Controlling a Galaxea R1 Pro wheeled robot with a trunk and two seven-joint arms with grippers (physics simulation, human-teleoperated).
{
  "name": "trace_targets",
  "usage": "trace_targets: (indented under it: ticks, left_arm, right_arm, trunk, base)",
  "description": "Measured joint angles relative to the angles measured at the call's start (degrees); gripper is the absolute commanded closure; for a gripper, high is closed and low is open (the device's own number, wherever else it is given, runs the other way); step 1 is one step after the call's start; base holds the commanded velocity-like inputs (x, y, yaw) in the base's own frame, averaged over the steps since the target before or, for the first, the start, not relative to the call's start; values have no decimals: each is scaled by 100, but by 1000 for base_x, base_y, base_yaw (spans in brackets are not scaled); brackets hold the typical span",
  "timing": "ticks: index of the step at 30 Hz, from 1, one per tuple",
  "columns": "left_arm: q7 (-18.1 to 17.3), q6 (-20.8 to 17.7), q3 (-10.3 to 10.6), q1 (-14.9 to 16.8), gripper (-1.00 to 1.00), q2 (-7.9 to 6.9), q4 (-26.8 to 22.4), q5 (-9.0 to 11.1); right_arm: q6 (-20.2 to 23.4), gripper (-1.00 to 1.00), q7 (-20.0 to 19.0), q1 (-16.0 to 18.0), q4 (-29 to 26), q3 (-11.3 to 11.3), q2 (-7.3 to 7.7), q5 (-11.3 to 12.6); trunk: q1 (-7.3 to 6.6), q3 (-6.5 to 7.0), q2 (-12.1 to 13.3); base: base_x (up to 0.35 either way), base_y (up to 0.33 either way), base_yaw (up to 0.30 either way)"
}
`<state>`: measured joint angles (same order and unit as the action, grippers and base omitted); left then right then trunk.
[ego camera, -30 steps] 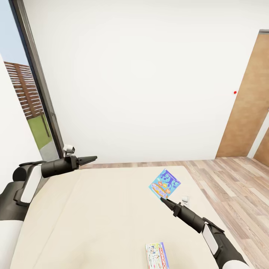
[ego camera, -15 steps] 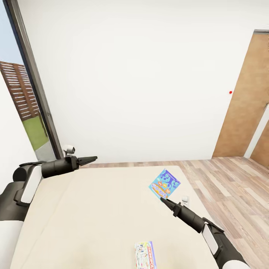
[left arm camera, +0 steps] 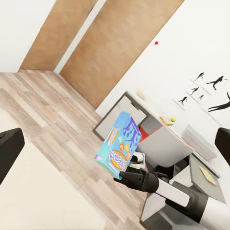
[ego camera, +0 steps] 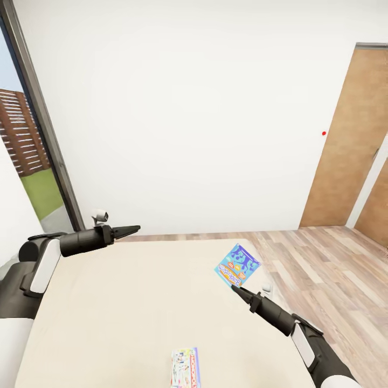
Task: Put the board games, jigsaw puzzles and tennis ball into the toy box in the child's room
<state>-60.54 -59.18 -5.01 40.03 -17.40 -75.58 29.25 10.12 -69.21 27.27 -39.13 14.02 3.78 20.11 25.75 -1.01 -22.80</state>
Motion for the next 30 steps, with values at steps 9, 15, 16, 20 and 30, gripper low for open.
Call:
trace_targets:
  ticks: [9, 15, 16, 20, 30]
  left_arm:
    - [0, 0, 2, 0, -100, 0, 0, 0]
    - [0, 0, 1, 0, -100, 0, 0, 0]
    - [0, 0, 0, 0, -100, 0, 0, 0]
    - [0, 0, -3, 0, -100, 0, 0, 0]
    - [0, 0, 2, 0, -100, 0, 0, 0]
  right_arm:
    - [0, 100, -2, 1, 0, 0, 0, 0]
    - [0, 100, 3, 1, 0, -2, 0, -1]
    - [0, 100, 6, 0, 0, -5, 0, -4]
    - [0, 100, 18, 1, 0, -8, 0, -7]
    - [0, 100, 15, -1, 0, -9, 0, -8]
  trunk:
    - [0, 0, 0]
    - [0, 0, 0]
    - [0, 0, 0]
    - [0, 0, 0]
    - [0, 0, 0]
  base:
    - [0, -305, 0]
    - [0, -305, 0]
    - [0, -305, 0]
    - [0, -305, 0]
    - [0, -305, 0]
